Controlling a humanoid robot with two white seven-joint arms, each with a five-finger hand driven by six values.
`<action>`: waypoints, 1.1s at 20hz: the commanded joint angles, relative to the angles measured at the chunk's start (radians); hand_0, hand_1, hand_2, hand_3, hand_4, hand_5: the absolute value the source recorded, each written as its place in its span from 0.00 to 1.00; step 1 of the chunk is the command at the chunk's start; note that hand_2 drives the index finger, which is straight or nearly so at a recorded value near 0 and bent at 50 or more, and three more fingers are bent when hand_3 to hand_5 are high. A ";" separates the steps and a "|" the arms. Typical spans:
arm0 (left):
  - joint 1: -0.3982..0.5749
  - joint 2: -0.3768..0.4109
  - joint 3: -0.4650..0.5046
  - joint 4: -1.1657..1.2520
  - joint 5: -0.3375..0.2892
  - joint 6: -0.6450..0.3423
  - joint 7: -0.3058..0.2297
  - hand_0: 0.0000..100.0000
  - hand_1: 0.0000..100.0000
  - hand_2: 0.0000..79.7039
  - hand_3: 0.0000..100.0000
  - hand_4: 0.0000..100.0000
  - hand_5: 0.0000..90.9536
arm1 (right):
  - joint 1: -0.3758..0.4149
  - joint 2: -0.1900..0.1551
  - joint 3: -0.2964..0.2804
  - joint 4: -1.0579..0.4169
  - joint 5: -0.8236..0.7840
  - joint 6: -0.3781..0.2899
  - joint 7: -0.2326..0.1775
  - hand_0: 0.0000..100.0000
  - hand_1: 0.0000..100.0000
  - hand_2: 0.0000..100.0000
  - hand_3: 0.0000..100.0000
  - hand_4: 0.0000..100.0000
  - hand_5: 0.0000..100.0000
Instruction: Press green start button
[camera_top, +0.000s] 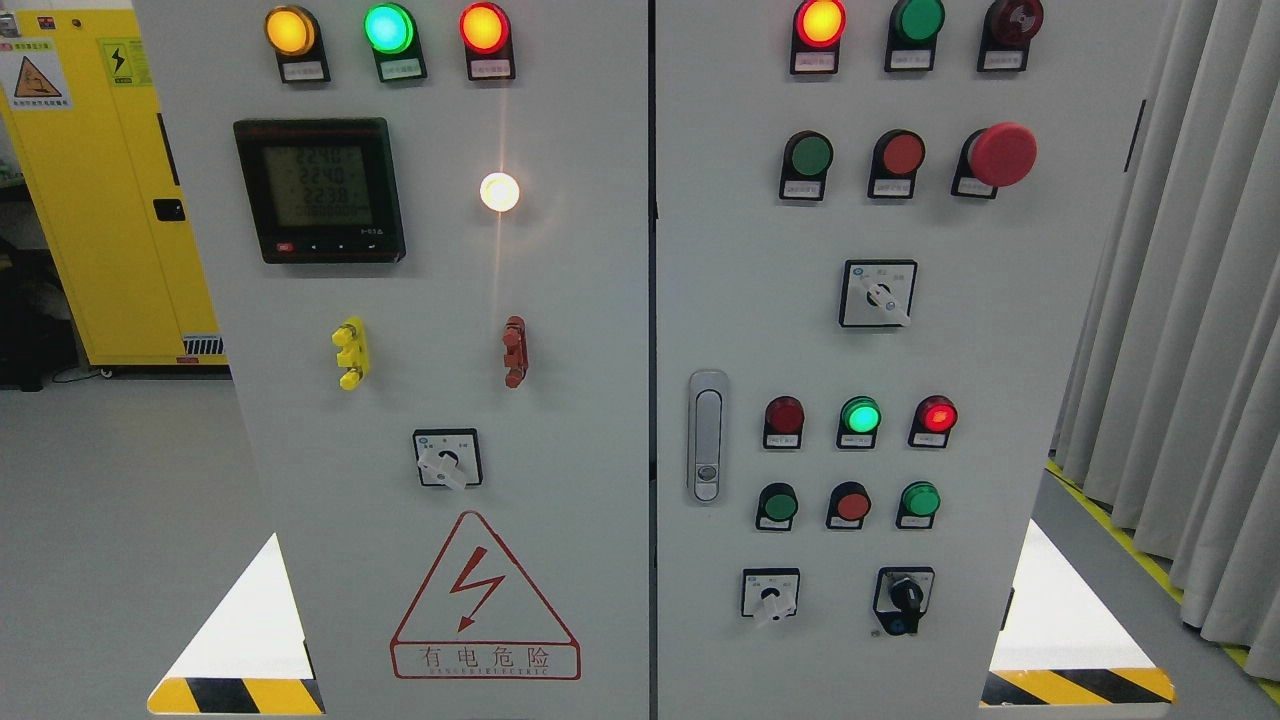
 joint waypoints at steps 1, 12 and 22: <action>0.005 -0.031 -0.001 -0.018 0.000 0.001 0.000 0.12 0.56 0.00 0.00 0.00 0.00 | 0.010 0.027 0.133 -0.299 0.009 -0.034 0.007 0.17 0.43 0.00 0.24 0.06 0.00; 0.015 -0.072 -0.001 -0.014 0.000 0.001 0.000 0.12 0.56 0.00 0.00 0.00 0.00 | 0.149 0.024 0.125 -1.005 0.300 -0.037 0.065 0.19 0.46 0.00 0.38 0.26 0.09; 0.025 -0.083 -0.001 -0.012 -0.003 0.002 0.000 0.12 0.56 0.00 0.00 0.00 0.00 | 0.156 -0.035 0.107 -1.465 0.526 -0.151 0.052 0.16 0.53 0.00 0.48 0.51 0.34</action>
